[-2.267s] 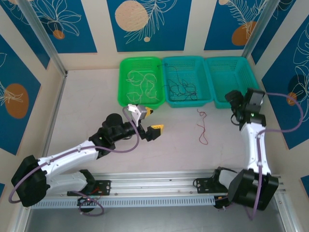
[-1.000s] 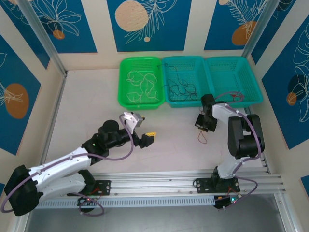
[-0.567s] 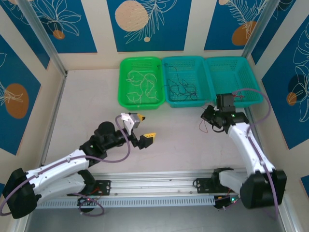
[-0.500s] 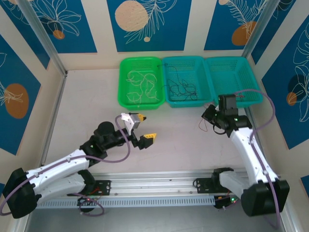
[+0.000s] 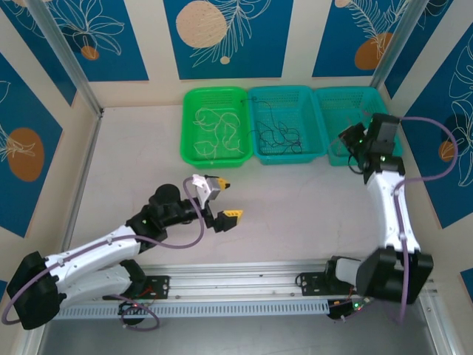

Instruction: Untangle the cables

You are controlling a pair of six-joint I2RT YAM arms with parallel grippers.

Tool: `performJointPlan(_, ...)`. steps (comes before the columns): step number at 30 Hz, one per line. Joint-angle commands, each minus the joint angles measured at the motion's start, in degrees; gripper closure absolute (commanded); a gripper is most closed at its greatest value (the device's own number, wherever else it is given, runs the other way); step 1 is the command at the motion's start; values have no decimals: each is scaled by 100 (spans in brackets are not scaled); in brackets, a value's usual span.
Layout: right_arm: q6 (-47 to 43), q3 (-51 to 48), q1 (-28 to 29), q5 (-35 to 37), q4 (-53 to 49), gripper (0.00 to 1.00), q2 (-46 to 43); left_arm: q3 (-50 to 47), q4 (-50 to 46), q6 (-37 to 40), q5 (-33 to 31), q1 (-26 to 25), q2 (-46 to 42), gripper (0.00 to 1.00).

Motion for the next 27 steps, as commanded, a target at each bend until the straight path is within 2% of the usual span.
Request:
performJointPlan(1,28,699,-233,453,464,100,866,112,-299,321,-71,-72,-318,0)
performJointPlan(3,-103,1270,-288,631,359,100,1529,60,-380,379,-223,-73,-407,0)
performJointPlan(4,-207,1625,-282,727,220,96,1904,46,-454,394,-340,-73,-433,0)
performJointPlan(6,-350,2422,-278,833,-395,46,2600,61,-688,338,-816,-72,-453,0)
performJointPlan(7,-449,2892,-263,870,-817,28,2919,80,-864,244,-1186,-73,-473,0)
performJointPlan(8,-527,3275,-240,932,-1197,22,3196,94,-1042,140,-1596,-69,-507,0)
performJointPlan(10,-689,3480,-201,925,-1376,20,3355,65,-1316,-55,-2275,-61,-631,0)
performJointPlan(12,-783,3148,-162,878,-1116,19,3106,-38,-1468,-154,-2823,-57,-816,0)
performJointPlan(18,-1327,1278,116,433,-371,19,1408,-30,-2389,203,-4253,152,-1260,0)
performJointPlan(21,-1745,-129,605,837,203,19,213,-150,-2561,448,-4597,752,-1503,0)
performJointPlan(24,-2092,-1594,1009,1063,888,19,-1056,-463,-2316,673,-4676,1661,-1758,0)
performJointPlan(27,-2713,-3188,1405,1333,1997,17,-2253,-792,-1903,723,-4856,2516,-1842,0)
